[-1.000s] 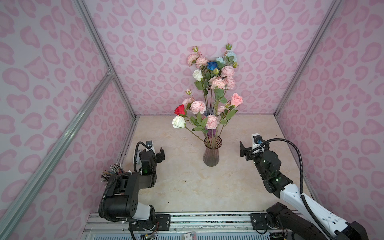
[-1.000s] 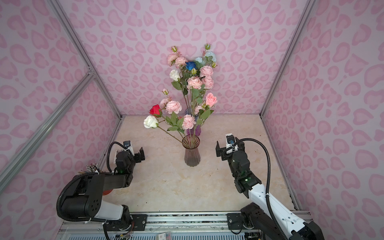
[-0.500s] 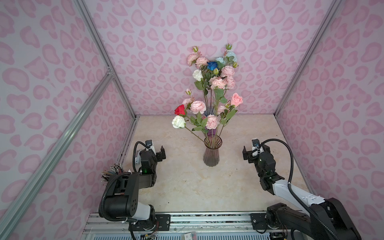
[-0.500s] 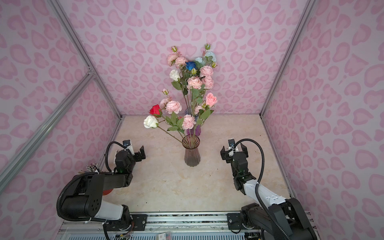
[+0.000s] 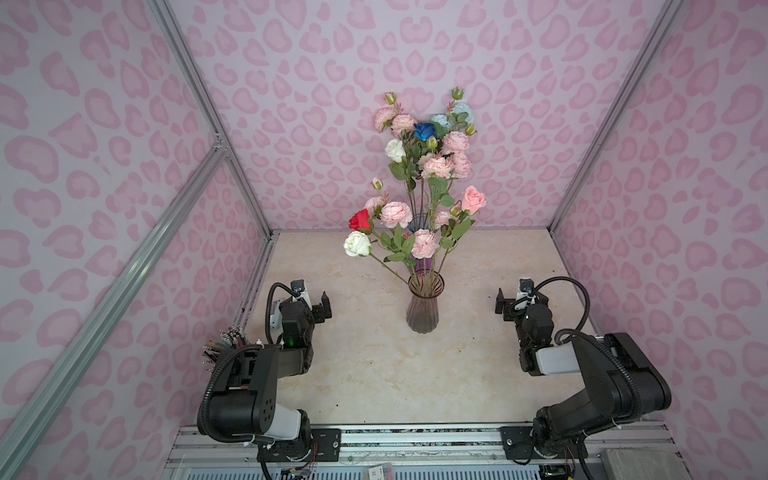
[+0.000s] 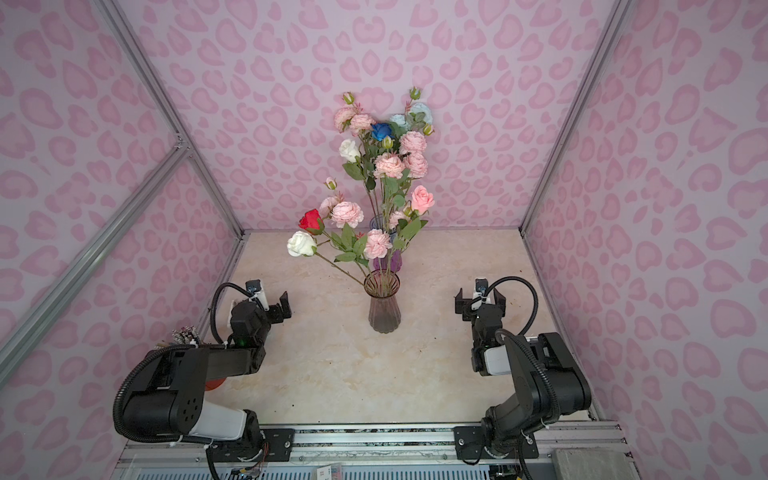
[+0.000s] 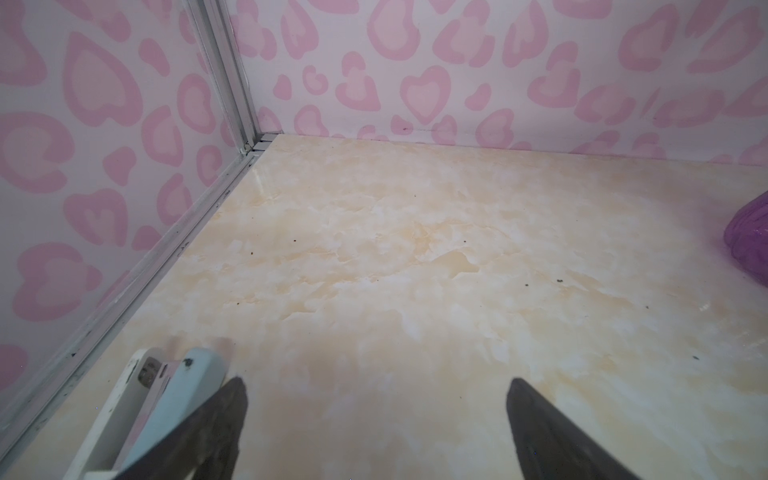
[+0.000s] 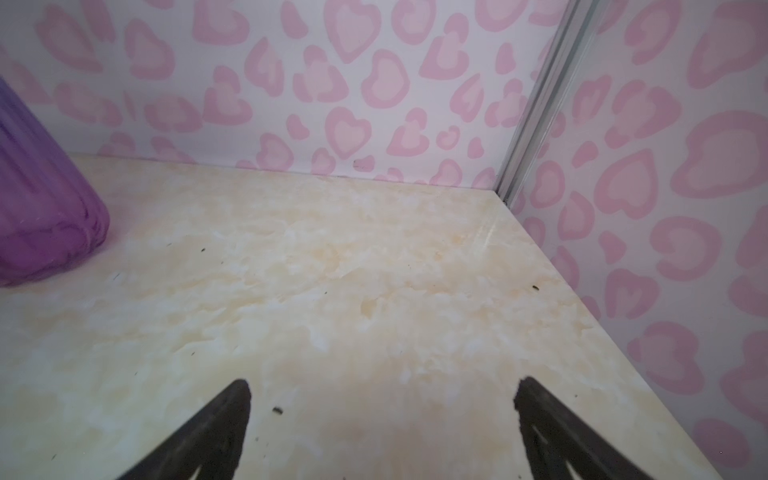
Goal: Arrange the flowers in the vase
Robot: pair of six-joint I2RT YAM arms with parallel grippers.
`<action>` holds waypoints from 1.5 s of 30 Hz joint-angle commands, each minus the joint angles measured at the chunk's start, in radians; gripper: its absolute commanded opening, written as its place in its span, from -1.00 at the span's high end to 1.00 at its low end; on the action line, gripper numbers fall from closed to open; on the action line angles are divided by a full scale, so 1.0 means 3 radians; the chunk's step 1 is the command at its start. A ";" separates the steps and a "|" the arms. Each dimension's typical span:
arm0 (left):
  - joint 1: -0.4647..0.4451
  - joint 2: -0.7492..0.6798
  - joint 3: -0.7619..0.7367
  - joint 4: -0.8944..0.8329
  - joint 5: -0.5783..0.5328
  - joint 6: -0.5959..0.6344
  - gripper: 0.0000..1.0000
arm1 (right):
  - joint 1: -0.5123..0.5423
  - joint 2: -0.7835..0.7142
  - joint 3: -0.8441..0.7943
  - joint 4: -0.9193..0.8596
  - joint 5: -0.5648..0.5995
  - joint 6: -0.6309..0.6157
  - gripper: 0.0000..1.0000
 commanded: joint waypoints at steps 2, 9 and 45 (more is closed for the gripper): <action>0.0004 0.0006 0.0021 0.0165 0.0017 0.0001 -0.96 | -0.0068 0.0042 0.0033 -0.0185 -0.0005 0.0256 -1.00; 0.0003 0.0008 0.0024 0.0164 0.0022 0.0001 -0.96 | -0.0068 -0.0003 0.0066 -0.0314 -0.0026 0.0243 -1.00; 0.0002 0.0011 0.0028 0.0161 0.0022 0.0002 -0.96 | -0.0068 -0.0027 0.0101 -0.0422 -0.0046 0.0220 -1.00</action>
